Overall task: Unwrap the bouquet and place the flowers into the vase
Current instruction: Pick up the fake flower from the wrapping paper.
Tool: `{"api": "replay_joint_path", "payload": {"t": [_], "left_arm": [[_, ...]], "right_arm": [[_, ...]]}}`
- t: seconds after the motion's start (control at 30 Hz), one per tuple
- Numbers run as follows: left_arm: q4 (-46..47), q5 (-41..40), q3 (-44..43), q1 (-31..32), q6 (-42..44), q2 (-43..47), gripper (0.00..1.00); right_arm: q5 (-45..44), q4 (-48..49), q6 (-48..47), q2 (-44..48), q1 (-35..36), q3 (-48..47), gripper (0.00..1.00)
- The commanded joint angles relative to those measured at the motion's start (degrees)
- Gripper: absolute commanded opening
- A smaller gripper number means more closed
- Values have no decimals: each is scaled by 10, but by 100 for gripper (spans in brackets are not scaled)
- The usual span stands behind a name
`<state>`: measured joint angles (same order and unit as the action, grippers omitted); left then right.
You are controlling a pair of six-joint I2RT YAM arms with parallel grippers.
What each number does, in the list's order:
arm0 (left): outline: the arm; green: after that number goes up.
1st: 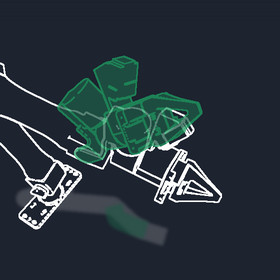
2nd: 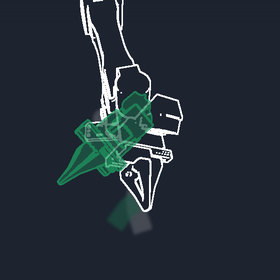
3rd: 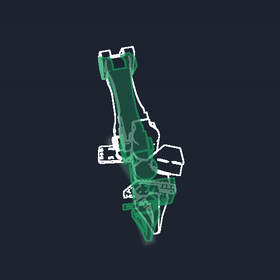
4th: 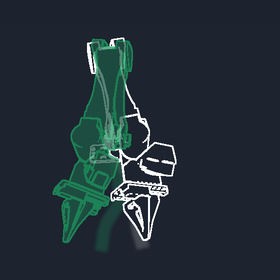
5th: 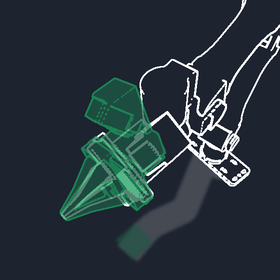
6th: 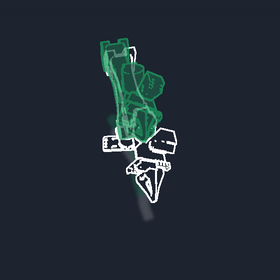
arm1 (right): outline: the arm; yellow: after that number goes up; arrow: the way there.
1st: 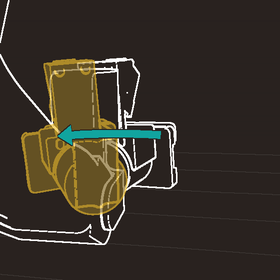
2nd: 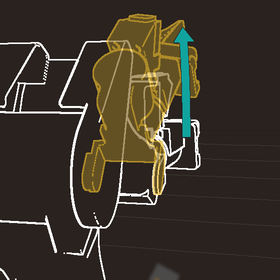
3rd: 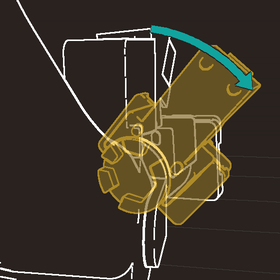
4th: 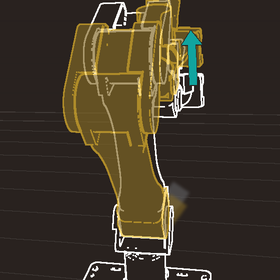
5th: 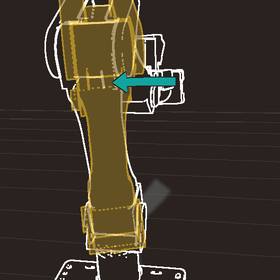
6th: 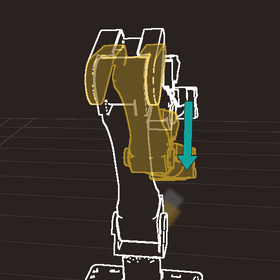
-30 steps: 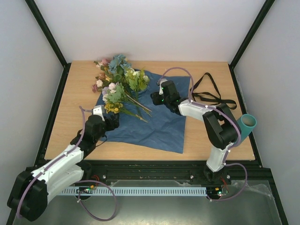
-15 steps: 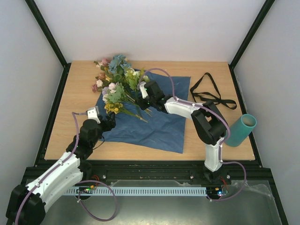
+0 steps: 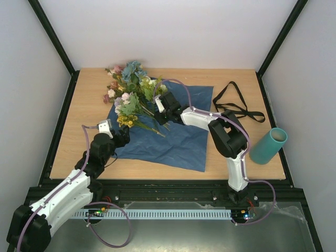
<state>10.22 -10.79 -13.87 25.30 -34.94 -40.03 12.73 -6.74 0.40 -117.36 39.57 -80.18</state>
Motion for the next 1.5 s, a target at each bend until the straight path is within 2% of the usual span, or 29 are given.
{"api": "replay_joint_path", "payload": {"t": [0.0, 0.23, 0.47, 0.73, 0.9, 1.13, 1.47], "left_arm": [[3, -9, 3, -3, 1, -6, 83], [2, -9, 2, -3, 1, -6, 83], [3, -9, 2, -3, 1, -7, 83], [1, -9, 2, -3, 1, -5, 83], [-2, -12, 2, -3, 2, -4, 83], [-5, -12, 0, -3, 0, -4, 84], [-12, -17, 0, -3, -2, 5, 84]], "right_arm": [[-13, -27, -15, -15, 2, -20, 37], [-7, -29, -19, -25, 2, -23, 30], [16, -29, -25, -24, 2, -22, 15], [48, -22, -32, -20, 3, -17, 2], [41, 11, -16, 8, 3, 6, 1], [30, 173, 28, 63, 14, 122, 1], [21, 293, 46, 125, 23, 214, 1]]}}
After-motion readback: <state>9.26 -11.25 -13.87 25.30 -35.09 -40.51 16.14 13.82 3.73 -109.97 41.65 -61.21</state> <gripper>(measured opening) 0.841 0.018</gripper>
